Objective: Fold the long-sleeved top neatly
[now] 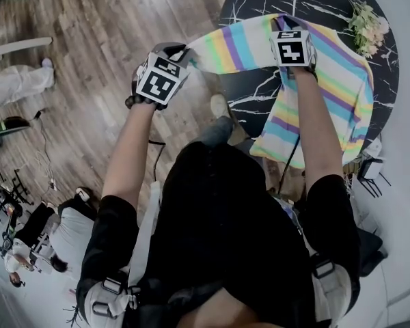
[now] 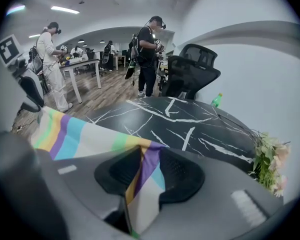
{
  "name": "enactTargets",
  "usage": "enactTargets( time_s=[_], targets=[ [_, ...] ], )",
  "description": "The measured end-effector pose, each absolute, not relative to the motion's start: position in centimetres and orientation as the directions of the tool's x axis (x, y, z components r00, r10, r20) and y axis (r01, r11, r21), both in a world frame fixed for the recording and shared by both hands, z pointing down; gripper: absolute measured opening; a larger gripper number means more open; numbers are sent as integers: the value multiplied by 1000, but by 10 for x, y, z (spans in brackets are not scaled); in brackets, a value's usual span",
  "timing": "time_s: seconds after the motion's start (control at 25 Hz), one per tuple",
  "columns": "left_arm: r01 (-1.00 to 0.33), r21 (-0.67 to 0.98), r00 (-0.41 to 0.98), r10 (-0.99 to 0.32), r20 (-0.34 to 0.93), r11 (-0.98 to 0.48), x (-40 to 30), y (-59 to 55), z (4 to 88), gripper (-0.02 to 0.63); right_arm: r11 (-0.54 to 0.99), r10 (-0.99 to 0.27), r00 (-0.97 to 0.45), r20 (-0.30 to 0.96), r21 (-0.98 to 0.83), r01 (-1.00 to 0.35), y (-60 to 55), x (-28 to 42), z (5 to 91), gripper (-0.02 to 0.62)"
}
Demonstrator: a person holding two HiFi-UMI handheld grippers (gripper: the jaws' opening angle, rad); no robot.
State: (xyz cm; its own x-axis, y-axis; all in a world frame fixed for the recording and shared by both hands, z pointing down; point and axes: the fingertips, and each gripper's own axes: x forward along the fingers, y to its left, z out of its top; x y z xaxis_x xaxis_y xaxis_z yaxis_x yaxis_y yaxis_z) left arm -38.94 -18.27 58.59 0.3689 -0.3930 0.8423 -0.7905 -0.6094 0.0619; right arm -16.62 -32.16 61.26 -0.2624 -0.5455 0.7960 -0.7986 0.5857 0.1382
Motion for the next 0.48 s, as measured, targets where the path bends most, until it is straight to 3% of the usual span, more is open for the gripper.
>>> enactTargets(
  time_s=[0.08, 0.16, 0.48],
  targets=[
    [-802, 39, 347, -412, 843, -596, -388, -177, 584, 112, 595, -556, -270, 786, 149, -790, -320, -166, 610, 136],
    [-815, 23, 332, -433, 838, -579, -385, -166, 581, 133, 611, -562, -289, 775, 154, -776, -314, -165, 605, 159],
    [-804, 139, 433, -410, 803, -578, -301, -96, 568, 135, 670, -544, -366, 755, 129, -731, -273, -150, 577, 198]
  ],
)
